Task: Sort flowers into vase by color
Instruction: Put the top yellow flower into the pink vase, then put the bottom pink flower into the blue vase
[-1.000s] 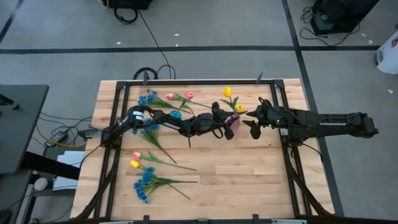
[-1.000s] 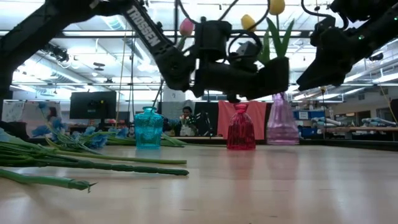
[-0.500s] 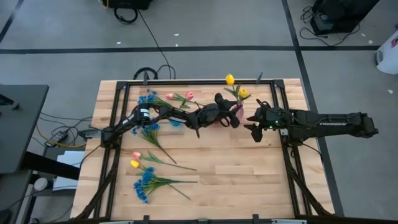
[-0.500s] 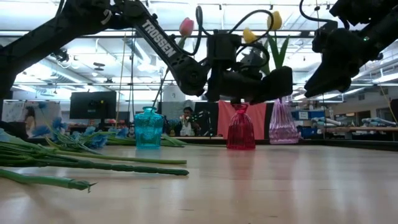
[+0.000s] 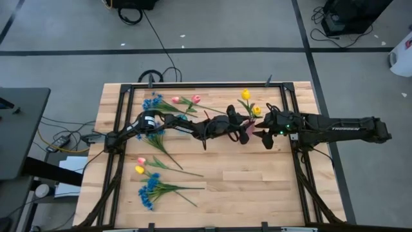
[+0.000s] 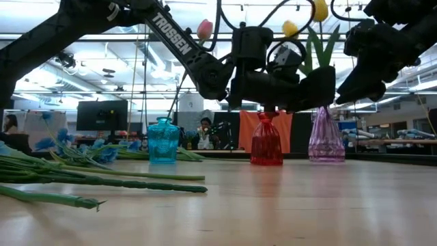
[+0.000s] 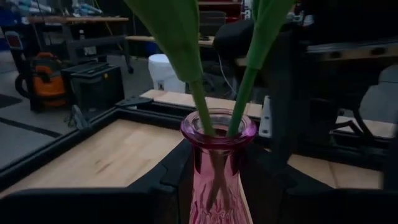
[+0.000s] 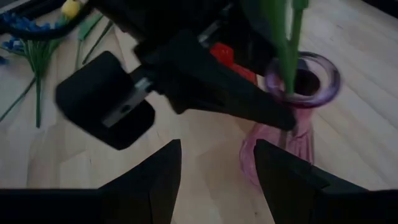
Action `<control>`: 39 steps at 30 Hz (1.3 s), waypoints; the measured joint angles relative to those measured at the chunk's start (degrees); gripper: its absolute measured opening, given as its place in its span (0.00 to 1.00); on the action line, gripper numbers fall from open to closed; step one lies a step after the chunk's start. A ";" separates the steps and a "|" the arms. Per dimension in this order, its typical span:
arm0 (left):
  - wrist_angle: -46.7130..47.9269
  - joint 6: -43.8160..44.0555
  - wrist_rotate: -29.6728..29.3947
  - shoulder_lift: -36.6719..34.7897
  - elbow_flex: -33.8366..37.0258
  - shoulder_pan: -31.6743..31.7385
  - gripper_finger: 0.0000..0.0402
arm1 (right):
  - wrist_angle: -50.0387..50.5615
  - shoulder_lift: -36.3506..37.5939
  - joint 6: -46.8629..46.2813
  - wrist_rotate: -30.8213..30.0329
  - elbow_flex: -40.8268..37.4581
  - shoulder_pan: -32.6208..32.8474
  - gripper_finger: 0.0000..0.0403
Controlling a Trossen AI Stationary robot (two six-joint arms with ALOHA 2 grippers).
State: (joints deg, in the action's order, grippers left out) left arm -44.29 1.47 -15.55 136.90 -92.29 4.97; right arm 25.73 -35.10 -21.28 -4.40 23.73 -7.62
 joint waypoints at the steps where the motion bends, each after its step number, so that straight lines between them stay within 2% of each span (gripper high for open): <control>1: -0.64 -0.41 0.06 0.00 0.00 0.00 0.29 | 0.11 0.21 0.00 0.00 0.00 0.00 0.53; 12: -0.02 -0.97 2.27 -0.04 0.02 -0.28 0.30 | 0.01 1.01 -0.04 1.28 0.00 0.00 0.53; 20: 3.42 -1.16 2.14 -0.64 0.04 -0.22 0.44 | -0.19 1.01 -0.02 1.32 0.00 0.00 0.53; 24: 7.20 -1.53 2.10 -2.56 0.07 -0.46 0.46 | -0.17 1.01 0.26 1.62 0.00 0.00 0.53; 26: 9.31 -2.67 0.78 -3.97 0.07 -0.86 0.47 | -0.17 1.01 0.39 1.64 0.00 0.00 0.53; 30: 15.88 -5.22 -5.58 -6.19 0.07 -2.40 0.47 | -0.20 1.01 0.76 1.64 0.00 0.00 0.53; 35: 23.34 -4.60 -10.91 -8.55 0.09 -3.99 0.47 | -0.25 1.01 0.98 1.62 0.00 0.00 0.53; 39: 24.93 -4.49 -14.44 -10.40 2.29 -5.22 0.47 | -0.33 1.04 1.45 1.62 0.00 0.00 0.53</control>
State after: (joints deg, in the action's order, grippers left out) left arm -19.36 -3.02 -29.99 126.50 -90.00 -0.25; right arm 25.40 -34.06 -19.82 -2.79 23.73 -7.62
